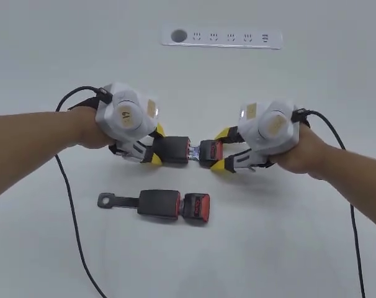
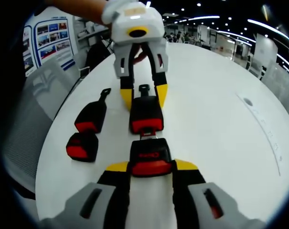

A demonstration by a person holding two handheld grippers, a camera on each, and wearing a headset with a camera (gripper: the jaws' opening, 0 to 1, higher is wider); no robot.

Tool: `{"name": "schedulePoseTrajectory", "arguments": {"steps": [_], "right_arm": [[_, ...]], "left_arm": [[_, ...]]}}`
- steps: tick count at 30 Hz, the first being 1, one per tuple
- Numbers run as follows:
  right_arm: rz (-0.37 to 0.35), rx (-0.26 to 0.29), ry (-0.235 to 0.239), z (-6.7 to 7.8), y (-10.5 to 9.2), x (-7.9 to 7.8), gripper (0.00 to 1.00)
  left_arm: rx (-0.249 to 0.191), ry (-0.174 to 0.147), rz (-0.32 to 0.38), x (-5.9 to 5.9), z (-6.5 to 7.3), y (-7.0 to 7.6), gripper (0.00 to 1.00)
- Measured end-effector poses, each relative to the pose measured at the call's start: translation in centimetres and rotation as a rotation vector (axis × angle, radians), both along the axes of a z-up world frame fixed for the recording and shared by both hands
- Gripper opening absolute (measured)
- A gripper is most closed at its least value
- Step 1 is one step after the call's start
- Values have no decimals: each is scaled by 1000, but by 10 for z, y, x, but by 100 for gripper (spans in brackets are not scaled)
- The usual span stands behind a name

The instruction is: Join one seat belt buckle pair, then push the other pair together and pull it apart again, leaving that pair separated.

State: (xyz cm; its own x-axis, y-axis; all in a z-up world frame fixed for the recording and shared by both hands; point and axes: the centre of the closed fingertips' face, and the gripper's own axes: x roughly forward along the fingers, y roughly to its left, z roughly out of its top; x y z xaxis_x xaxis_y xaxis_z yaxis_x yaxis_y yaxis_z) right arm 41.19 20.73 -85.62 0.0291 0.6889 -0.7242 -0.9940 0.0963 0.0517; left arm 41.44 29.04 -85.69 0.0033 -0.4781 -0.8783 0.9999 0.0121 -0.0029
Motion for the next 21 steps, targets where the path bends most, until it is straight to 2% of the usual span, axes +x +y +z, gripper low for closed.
{"name": "schedulePoseTrajectory", "arguments": {"steps": [7,10,21], "right_arm": [[-21,-7,-5,-2,13,4,34],[-51,-21,19,-4,13,7,34],[-92,-58,3,-6,17,8,34]], "left_arm": [[14,-4,-17,0,-1,-1,32],[9,-2,-15,0,-1,-1,32],[11,-1,-11,2,-1,0,32]]}}
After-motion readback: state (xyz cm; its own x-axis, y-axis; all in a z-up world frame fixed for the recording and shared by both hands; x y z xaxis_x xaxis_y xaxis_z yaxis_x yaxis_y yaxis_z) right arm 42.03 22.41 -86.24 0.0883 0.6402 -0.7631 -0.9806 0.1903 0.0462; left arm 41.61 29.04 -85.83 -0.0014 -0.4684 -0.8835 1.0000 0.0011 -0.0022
